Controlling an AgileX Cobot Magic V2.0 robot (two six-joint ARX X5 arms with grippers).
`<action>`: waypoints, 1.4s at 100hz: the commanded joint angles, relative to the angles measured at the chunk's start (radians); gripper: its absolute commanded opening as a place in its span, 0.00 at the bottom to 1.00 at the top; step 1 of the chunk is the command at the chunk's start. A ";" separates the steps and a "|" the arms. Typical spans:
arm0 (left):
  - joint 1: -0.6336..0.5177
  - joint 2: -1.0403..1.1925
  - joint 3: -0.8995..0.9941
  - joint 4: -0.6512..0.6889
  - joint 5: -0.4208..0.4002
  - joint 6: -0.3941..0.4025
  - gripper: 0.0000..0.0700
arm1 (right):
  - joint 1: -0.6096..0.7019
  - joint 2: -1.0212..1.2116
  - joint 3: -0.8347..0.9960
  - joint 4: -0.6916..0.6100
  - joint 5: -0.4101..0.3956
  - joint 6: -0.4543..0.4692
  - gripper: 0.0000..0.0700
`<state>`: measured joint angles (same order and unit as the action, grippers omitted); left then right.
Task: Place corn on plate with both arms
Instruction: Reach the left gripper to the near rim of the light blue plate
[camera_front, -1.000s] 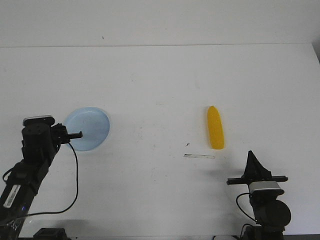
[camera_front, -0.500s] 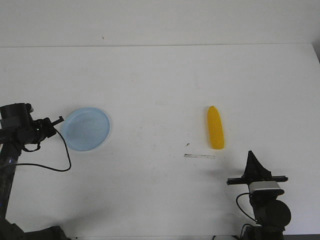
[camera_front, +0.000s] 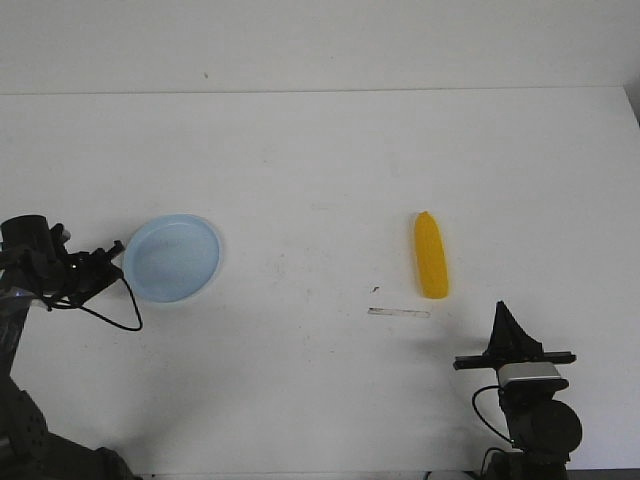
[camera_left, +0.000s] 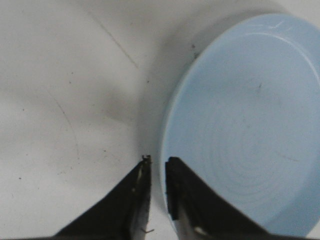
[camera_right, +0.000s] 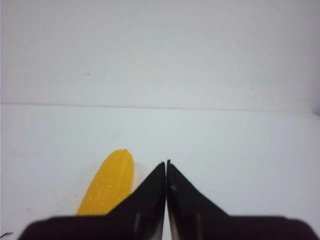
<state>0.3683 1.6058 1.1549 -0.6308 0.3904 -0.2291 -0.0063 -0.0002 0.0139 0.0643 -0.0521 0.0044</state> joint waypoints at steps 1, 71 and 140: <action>0.004 0.027 0.016 -0.010 0.003 -0.004 0.38 | 0.002 0.001 -0.001 0.010 0.000 -0.002 0.00; -0.059 0.098 0.015 0.014 0.031 -0.004 0.47 | 0.002 0.001 -0.001 0.011 0.000 -0.002 0.00; -0.076 0.126 0.015 0.034 0.036 -0.023 0.00 | 0.002 0.001 -0.001 0.010 0.000 -0.002 0.00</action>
<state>0.2916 1.7103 1.1641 -0.5911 0.4213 -0.2470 -0.0063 -0.0002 0.0139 0.0643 -0.0521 0.0044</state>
